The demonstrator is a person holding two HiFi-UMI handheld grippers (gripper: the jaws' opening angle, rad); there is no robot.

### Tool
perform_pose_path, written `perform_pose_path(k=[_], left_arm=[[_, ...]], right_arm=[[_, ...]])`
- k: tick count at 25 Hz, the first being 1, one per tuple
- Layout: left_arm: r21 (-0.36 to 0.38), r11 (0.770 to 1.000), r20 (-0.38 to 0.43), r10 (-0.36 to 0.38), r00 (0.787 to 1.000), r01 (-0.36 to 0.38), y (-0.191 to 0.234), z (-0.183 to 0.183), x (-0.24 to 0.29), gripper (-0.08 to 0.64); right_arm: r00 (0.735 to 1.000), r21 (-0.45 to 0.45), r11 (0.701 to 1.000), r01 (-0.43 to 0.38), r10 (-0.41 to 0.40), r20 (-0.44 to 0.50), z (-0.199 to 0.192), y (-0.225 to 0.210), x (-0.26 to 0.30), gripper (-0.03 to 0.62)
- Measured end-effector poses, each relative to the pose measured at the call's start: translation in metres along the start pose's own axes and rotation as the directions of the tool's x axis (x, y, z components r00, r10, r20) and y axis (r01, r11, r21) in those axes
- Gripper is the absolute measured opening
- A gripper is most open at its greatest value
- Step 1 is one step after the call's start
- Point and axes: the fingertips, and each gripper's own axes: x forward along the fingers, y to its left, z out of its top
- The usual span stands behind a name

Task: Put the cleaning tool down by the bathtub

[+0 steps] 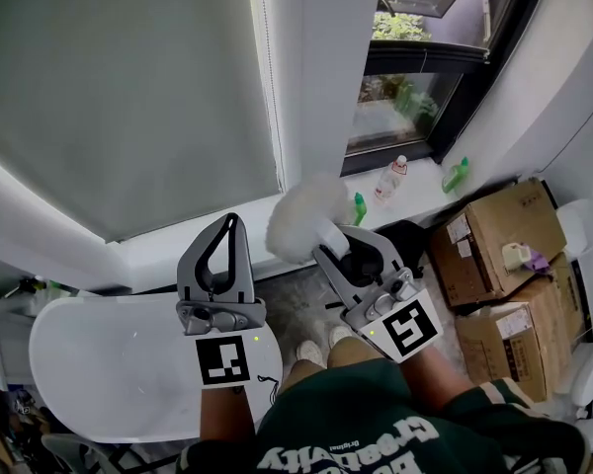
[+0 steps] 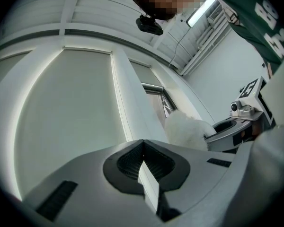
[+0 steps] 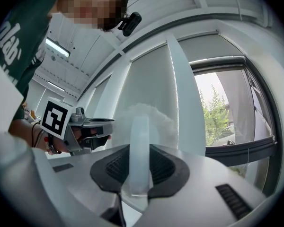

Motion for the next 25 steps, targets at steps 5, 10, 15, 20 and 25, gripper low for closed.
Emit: perform_pose_path(k=[5, 10, 15, 20, 25], left_arm=[[0.012, 0.999, -0.008, 0.036, 0.999, -0.036, 0.001, 0.003, 0.002, 0.006], [0.027, 0.997, -0.019, 0.079, 0.997, -0.079, 0.003, 0.009, 0.005, 0.006], [0.045, 0.991, -0.028, 0.129, 0.991, -0.127, 0.006, 0.012, 0.015, 0.006], [0.062, 0.984, -0.031, 0.172, 0.985, -0.17, 0.003, 0.013, 0.03, 0.006], [0.079, 0.971, -0.041, 0.229, 0.973, -0.225, 0.002, 0.015, 0.035, 0.006]], right_arm=[[0.999, 0.003, 0.999, -0.038, 0.038, 0.016, 0.002, -0.004, 0.004, 0.092], [0.994, -0.015, 0.995, -0.103, 0.104, 0.043, 0.01, -0.006, 0.012, 0.092], [0.985, -0.042, 0.986, -0.163, 0.165, 0.058, 0.018, -0.014, 0.023, 0.092], [0.974, -0.042, 0.977, -0.211, 0.213, 0.072, 0.016, -0.031, 0.03, 0.092], [0.952, -0.046, 0.957, -0.287, 0.29, 0.096, 0.015, -0.035, 0.035, 0.092]])
